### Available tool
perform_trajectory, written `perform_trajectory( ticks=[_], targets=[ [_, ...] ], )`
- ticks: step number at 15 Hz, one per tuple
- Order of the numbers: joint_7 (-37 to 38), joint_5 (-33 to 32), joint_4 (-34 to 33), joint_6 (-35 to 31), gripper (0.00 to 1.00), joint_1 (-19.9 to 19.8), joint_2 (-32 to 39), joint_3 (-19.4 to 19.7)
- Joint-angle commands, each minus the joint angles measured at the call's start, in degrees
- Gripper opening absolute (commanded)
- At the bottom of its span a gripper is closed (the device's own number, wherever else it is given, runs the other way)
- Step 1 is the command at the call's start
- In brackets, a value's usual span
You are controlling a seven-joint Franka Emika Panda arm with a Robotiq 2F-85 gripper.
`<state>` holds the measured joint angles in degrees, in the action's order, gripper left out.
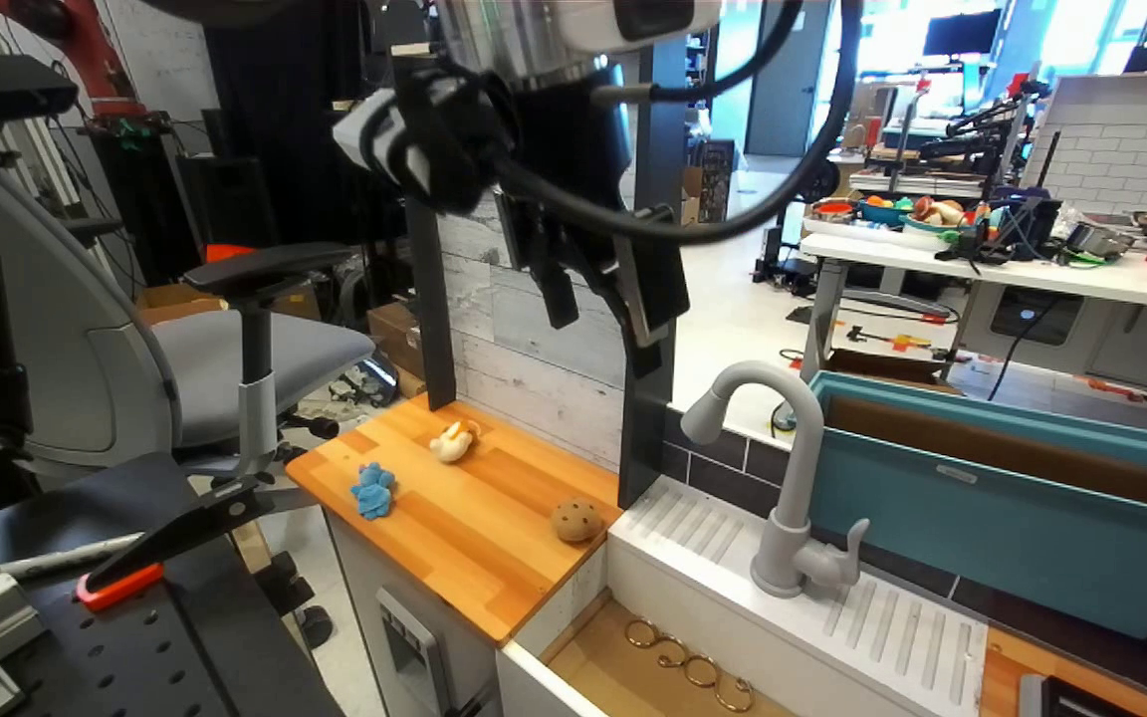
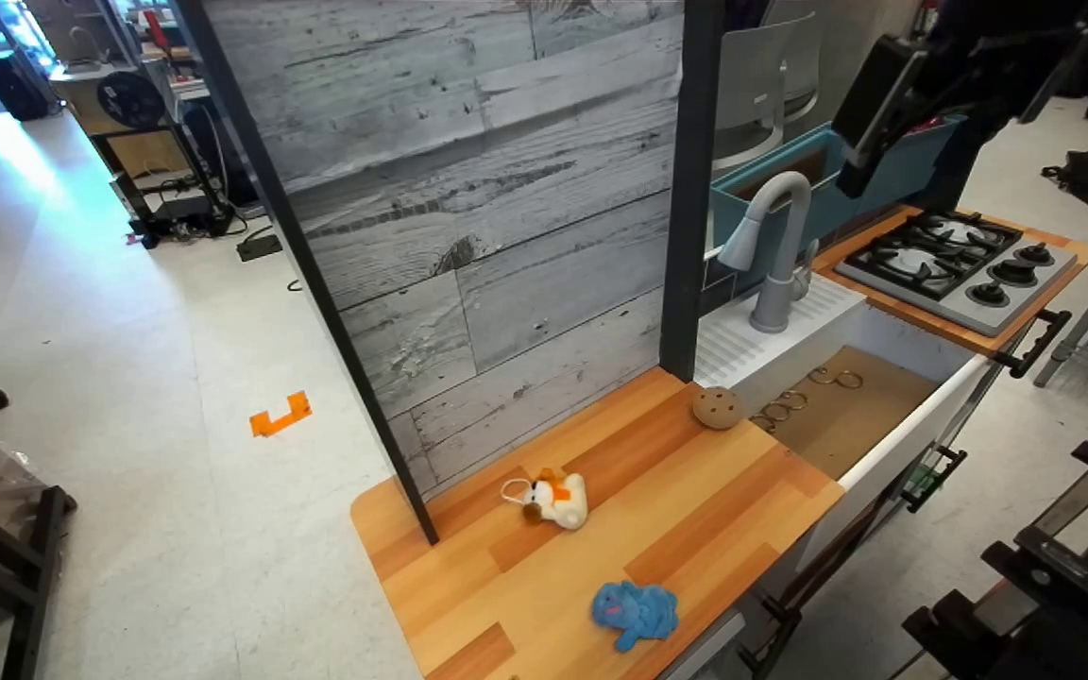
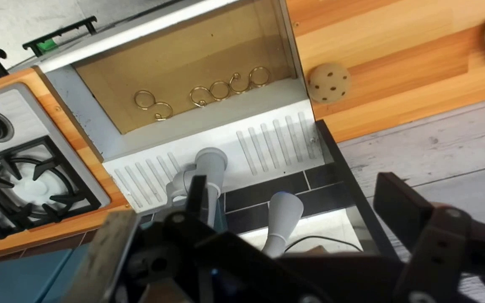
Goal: Turn the tap nozzle to the right, then move the brown plushie closer to you
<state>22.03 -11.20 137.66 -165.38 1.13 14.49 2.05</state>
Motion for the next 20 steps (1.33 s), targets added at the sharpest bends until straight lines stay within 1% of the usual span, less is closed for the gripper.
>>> perform_trajectory(
  ticks=[1, 5, 8, 10, 13, 16, 20],
  targets=[
    [4.0, -0.5, -4.3, -9.1, 1.00, 5.2, 7.2, 6.7],
    [4.4, 3.6, -9.2, -14.4, 1.00, 12.9, 15.3, 14.7],
    [4.1, 8.6, -12.9, -16.8, 1.00, 18.0, 21.5, 18.6],
    [3.9, 12.6, -14.5, -19.0, 1.00, 20.5, 24.6, 19.6],
    [3.1, 19.1, -16.7, -23.4, 1.00, 22.5, 28.8, 19.4],
    [2.2, 25.1, -18.9, -26.5, 1.00, 23.2, 32.0, 18.7],
    [1.1, 31.1, -20.5, -28.6, 1.00, 23.5, 34.4, 18.7]
  ],
)
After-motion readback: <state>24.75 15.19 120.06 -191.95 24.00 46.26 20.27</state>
